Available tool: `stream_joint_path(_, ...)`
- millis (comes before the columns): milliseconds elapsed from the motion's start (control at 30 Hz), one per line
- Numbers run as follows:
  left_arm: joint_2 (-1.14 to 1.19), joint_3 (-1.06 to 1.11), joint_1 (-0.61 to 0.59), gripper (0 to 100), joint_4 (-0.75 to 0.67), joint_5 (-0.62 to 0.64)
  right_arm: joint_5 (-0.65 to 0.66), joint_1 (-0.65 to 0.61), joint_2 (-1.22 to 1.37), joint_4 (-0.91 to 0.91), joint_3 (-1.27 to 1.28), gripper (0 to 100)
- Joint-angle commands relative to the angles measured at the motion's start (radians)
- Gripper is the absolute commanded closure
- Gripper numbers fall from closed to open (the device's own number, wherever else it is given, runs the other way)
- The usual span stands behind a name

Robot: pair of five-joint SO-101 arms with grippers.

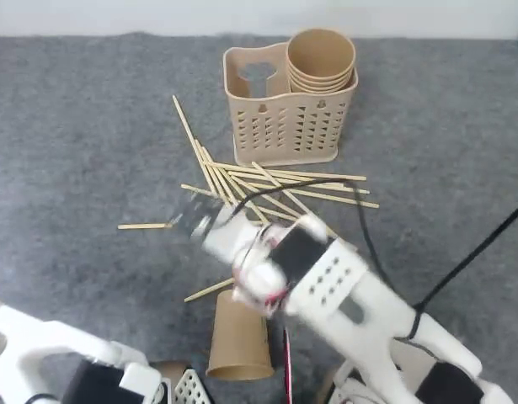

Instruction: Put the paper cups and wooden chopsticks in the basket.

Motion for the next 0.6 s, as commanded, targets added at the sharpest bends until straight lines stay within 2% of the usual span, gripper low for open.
stream_joint_path(0, -0.029, -0.03, 0.002, 79, -0.028, 0.005, -0.057, -0.199, -0.03, 0.136, -0.081, 81.9)
stream_joint_path(133, -0.029, -0.03, 0.003, 79, -0.028, 0.006, -0.046, -0.305, -0.028, 0.128, -0.029, 82.4)
stream_joint_path(333, -0.017, -0.035, 0.003, 79, -0.055, 0.008, 0.015, -0.507, -0.03, 0.042, 0.18, 87.6)
stream_joint_path(567, 0.075, -0.07, 0.026, 79, -0.063, 0.008, -0.029, -0.518, -0.14, 0.018, 0.196, 77.5)
